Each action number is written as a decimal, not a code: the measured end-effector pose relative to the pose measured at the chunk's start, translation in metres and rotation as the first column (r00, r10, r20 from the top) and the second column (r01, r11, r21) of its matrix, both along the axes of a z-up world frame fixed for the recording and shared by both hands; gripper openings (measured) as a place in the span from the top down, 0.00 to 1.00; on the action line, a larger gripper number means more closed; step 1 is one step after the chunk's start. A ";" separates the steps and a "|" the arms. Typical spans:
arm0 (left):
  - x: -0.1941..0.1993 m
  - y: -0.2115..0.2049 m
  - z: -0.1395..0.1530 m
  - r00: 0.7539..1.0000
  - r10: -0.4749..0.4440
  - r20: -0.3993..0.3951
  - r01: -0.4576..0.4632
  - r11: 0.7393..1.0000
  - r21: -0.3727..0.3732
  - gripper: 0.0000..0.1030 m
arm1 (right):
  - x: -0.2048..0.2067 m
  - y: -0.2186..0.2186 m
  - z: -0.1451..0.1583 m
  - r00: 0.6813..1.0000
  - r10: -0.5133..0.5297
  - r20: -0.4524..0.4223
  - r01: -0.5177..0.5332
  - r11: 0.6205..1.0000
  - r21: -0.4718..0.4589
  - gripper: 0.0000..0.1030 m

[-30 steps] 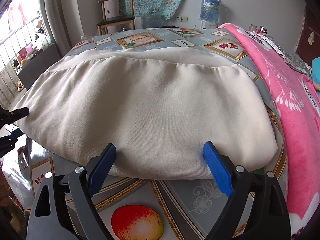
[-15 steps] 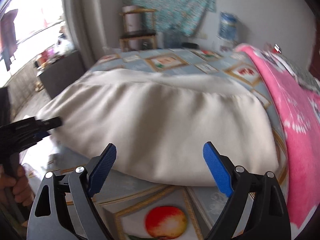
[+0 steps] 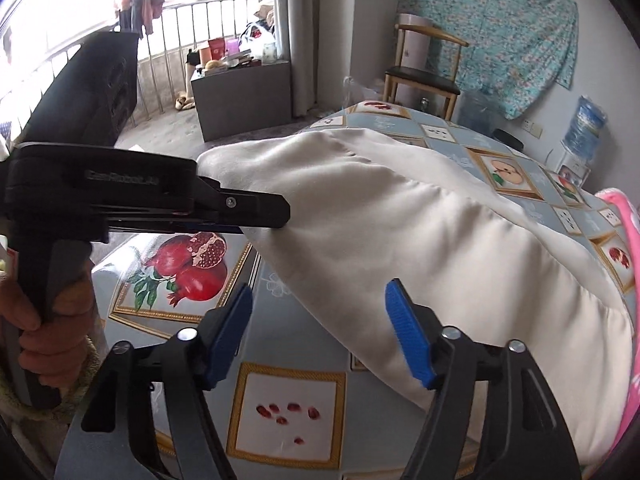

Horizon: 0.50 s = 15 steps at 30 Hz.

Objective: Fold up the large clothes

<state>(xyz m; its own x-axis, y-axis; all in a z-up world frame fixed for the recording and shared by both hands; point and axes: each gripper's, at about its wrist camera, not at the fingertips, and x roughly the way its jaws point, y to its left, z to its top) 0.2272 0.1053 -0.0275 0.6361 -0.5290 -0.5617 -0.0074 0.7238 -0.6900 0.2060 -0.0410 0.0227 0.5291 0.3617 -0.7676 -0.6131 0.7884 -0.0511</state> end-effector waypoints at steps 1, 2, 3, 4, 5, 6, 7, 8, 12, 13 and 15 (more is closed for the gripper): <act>0.000 0.000 0.001 1.000 -0.006 0.004 0.006 1.000 -0.001 0.69 | -0.001 0.004 -0.001 1.000 0.008 0.003 -0.008 1.000 -0.007 0.45; -0.001 0.001 0.001 1.000 -0.012 0.010 0.012 1.000 -0.006 0.69 | -0.001 0.009 -0.003 1.000 0.015 0.012 -0.015 1.000 -0.020 0.46; -0.001 0.001 0.002 1.000 -0.015 0.014 0.015 1.000 -0.011 0.69 | -0.002 0.012 -0.005 1.000 0.017 0.021 -0.016 0.999 -0.034 0.48; 0.000 0.001 0.001 1.000 -0.018 0.016 0.018 1.000 -0.015 0.69 | -0.003 0.016 -0.007 1.000 0.017 0.026 -0.016 0.999 -0.047 0.50; 0.000 0.002 0.001 1.000 -0.020 0.017 0.020 1.000 -0.023 0.69 | -0.004 0.019 -0.010 0.999 0.013 0.033 -0.011 0.998 -0.068 0.53; 0.001 0.003 0.000 1.000 -0.021 0.015 0.022 0.999 -0.032 0.69 | -0.003 0.021 -0.011 0.999 0.005 0.041 -0.001 0.997 -0.083 0.60; 0.002 0.003 -0.001 1.000 -0.022 0.010 0.022 0.999 -0.040 0.69 | -0.002 0.022 -0.013 0.999 -0.006 0.044 0.010 0.996 -0.094 0.64; 0.003 0.003 -0.003 1.000 -0.022 0.006 0.022 0.999 -0.047 0.69 | -0.002 0.021 -0.014 0.999 -0.012 0.037 0.016 0.996 -0.087 0.65; 0.006 0.006 -0.008 1.000 -0.016 -0.012 0.015 0.998 -0.066 0.69 | 0.000 0.019 -0.013 0.999 -0.026 0.025 0.028 0.997 -0.071 0.67; 0.006 0.007 -0.008 1.000 -0.016 -0.017 0.015 0.998 -0.065 0.68 | -0.001 0.019 -0.013 0.999 -0.026 0.025 0.028 0.997 -0.073 0.67; 0.004 0.008 -0.008 0.999 -0.011 -0.041 0.009 0.999 -0.043 0.67 | 0.000 0.019 -0.013 1.000 -0.027 0.016 0.028 0.997 -0.074 0.67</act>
<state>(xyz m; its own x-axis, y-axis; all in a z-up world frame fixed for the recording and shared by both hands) 0.2316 0.1135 -0.0350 0.6074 -0.5592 -0.5642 -0.0297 0.6937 -0.7196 0.2055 -0.0224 0.0102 0.5494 0.2890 -0.7840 -0.5900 0.7986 -0.1191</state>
